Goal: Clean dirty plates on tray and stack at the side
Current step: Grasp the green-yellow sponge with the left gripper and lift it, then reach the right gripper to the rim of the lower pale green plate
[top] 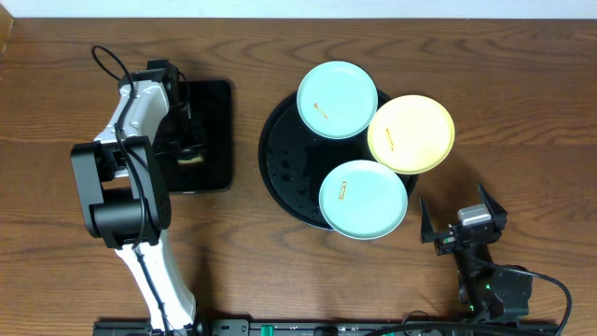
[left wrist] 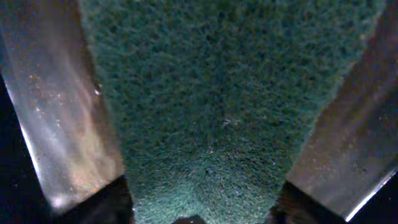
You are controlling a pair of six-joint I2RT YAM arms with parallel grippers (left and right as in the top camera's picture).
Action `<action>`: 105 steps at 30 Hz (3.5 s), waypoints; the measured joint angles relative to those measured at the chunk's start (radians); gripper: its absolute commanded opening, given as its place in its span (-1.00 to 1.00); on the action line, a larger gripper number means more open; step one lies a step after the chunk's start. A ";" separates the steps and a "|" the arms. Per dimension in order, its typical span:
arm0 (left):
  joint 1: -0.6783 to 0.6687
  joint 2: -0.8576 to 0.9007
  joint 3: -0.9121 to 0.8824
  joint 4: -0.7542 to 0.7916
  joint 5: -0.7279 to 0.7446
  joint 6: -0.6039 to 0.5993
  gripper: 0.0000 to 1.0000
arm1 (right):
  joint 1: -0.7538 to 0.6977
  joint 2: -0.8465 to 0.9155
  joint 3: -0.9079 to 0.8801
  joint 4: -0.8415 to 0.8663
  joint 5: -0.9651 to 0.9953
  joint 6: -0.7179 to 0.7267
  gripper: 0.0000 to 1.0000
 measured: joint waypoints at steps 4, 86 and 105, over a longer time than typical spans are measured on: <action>0.000 -0.006 0.000 0.002 0.000 0.003 0.45 | 0.000 0.000 0.000 0.000 0.000 0.000 0.99; -0.038 -0.433 -0.128 0.270 0.023 0.019 -0.85 | 0.000 0.000 0.000 0.000 0.000 0.000 0.98; -0.039 -0.433 -0.143 0.265 0.031 0.006 -0.85 | 0.000 0.000 0.007 0.043 -0.042 0.021 0.98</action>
